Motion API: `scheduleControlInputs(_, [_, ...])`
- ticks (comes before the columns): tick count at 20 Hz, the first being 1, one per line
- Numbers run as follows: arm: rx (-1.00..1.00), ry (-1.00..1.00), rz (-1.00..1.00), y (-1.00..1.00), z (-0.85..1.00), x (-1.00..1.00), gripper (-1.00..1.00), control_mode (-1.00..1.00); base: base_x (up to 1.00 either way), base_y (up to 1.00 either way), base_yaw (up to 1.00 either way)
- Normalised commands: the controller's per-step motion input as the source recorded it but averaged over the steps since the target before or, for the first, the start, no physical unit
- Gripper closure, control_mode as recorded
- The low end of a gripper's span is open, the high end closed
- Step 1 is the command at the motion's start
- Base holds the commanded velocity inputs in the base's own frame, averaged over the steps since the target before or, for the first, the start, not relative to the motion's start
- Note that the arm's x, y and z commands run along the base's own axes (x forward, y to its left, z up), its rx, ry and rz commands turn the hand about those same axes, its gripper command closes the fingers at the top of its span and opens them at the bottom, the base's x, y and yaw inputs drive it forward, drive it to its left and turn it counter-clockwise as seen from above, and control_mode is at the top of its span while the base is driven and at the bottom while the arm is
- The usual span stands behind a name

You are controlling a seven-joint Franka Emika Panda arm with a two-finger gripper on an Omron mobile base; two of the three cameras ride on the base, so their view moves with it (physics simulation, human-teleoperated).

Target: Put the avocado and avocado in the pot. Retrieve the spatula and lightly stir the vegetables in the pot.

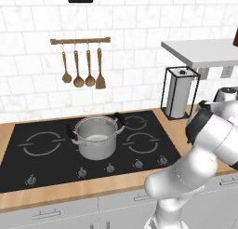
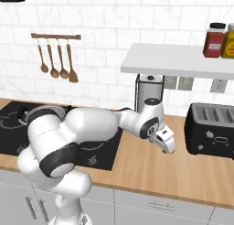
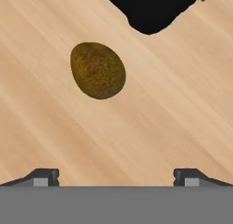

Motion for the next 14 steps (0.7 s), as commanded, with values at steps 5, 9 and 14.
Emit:
scheduleControlInputs(5, [-0.04, 0.0, 0.0, -0.41, -0.39, 0.29, -1.0, -1.0, 0.0, 0.0, 0.0])
scheduleControlInputs(9, [-0.03, 0.0, 0.0, -0.26, -0.25, 0.24, -1.0, -1.0, 0.0, 0.0, 0.0])
scheduleControlInputs(14, [0.0, 0.0, 0.0, -0.22, -0.18, 0.29, -1.0, -1.0, 0.0, 0.0, 0.0])
